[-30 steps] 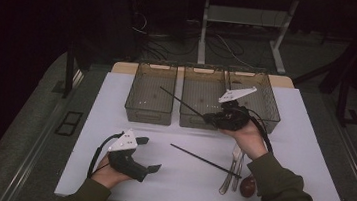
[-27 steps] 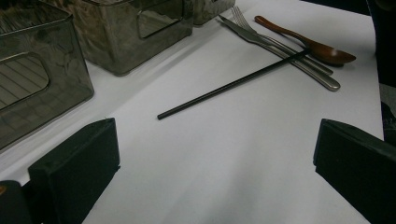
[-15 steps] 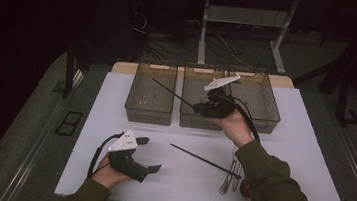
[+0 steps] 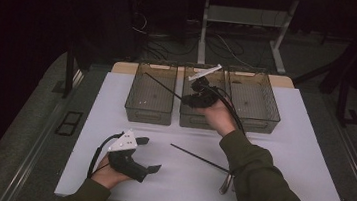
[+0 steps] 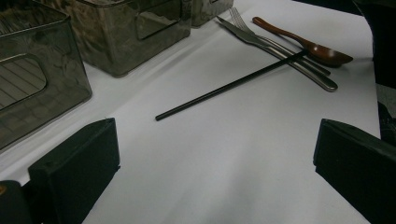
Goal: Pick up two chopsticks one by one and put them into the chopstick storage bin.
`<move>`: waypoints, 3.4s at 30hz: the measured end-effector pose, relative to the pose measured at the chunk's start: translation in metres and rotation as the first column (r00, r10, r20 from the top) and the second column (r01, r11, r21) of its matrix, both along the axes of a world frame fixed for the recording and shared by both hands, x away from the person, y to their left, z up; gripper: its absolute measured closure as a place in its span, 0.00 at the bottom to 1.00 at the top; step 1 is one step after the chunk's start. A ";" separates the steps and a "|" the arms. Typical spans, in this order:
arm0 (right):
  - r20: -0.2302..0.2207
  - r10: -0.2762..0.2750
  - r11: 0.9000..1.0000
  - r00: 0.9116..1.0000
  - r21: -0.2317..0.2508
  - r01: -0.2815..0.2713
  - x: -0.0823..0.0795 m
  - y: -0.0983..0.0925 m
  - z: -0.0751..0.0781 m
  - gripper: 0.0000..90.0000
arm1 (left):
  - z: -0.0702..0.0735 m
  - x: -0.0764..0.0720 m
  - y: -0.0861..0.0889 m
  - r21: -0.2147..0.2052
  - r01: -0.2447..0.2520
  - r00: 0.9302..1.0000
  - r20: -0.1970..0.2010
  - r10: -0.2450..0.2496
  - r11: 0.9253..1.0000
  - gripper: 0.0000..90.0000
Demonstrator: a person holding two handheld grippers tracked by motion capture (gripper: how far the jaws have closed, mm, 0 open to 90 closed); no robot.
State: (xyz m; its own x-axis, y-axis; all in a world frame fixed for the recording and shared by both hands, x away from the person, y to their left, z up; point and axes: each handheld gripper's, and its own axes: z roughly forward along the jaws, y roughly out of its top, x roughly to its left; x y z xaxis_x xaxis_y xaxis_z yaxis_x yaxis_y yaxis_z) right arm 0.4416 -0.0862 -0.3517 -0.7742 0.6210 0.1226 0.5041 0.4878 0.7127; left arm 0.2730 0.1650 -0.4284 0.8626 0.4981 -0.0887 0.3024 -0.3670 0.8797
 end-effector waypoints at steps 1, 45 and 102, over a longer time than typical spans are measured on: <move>-0.006 -0.007 1.000 1.000 -0.005 0.007 0.002 0.003 -0.001 0.94 | 0.000 0.000 0.000 -0.004 0.000 1.000 -0.002 0.000 1.000 0.00; -0.031 -0.132 0.989 0.991 -0.068 0.130 0.042 0.074 -0.018 0.90 | 0.000 0.000 -0.003 -0.012 0.020 1.000 -0.006 -0.020 1.000 0.00; 0.046 0.153 0.979 0.987 0.131 -0.158 -0.065 -0.076 -0.015 0.44 | -0.007 0.003 0.002 -0.008 -0.015 1.000 -0.019 0.015 1.000 0.00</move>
State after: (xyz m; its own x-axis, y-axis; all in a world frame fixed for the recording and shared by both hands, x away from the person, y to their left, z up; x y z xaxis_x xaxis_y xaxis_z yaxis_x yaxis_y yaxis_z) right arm 0.3767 -0.1623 -0.3664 -0.8655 0.4723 0.1669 0.4027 0.4578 0.7927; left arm 0.2763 0.1668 -0.4349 0.8531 0.5102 -0.1091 0.3246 -0.3553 0.8766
